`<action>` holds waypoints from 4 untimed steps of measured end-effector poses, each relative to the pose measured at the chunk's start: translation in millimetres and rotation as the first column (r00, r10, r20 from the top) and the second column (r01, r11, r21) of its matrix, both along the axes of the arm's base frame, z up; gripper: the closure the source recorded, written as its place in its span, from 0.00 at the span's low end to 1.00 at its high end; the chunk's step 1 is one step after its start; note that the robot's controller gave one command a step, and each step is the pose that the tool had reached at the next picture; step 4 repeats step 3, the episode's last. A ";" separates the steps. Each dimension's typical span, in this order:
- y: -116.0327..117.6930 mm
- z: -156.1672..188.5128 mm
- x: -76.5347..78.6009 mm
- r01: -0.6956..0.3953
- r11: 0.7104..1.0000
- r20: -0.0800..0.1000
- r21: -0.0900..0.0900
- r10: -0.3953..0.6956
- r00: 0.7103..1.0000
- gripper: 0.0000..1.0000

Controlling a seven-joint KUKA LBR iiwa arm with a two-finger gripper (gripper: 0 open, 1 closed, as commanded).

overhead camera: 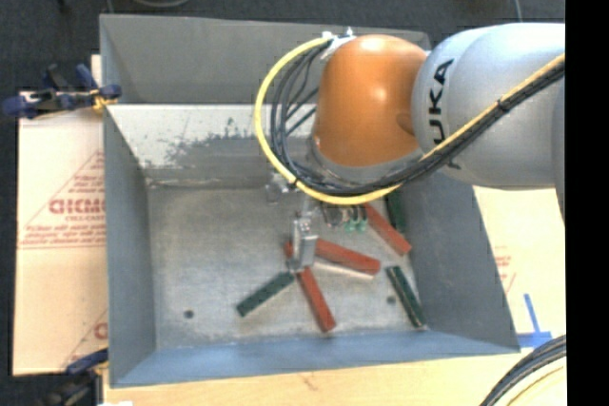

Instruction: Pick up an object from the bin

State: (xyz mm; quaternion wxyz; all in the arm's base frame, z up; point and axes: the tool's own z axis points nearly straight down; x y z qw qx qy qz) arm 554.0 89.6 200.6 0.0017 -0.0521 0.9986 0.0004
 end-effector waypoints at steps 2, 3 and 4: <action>-26.0 -129.8 -14.5 -0.077 0.997 0.000 -0.001 0.077 0.997 1.00; -20.7 29.3 -17.6 -0.053 0.999 0.009 -0.002 0.053 0.999 1.00; -20.7 29.3 -17.6 -0.053 0.999 0.009 -0.002 0.053 0.999 1.00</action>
Offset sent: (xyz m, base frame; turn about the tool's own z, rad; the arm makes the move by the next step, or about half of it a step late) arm -0.0156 -0.0249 -0.1304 -0.0818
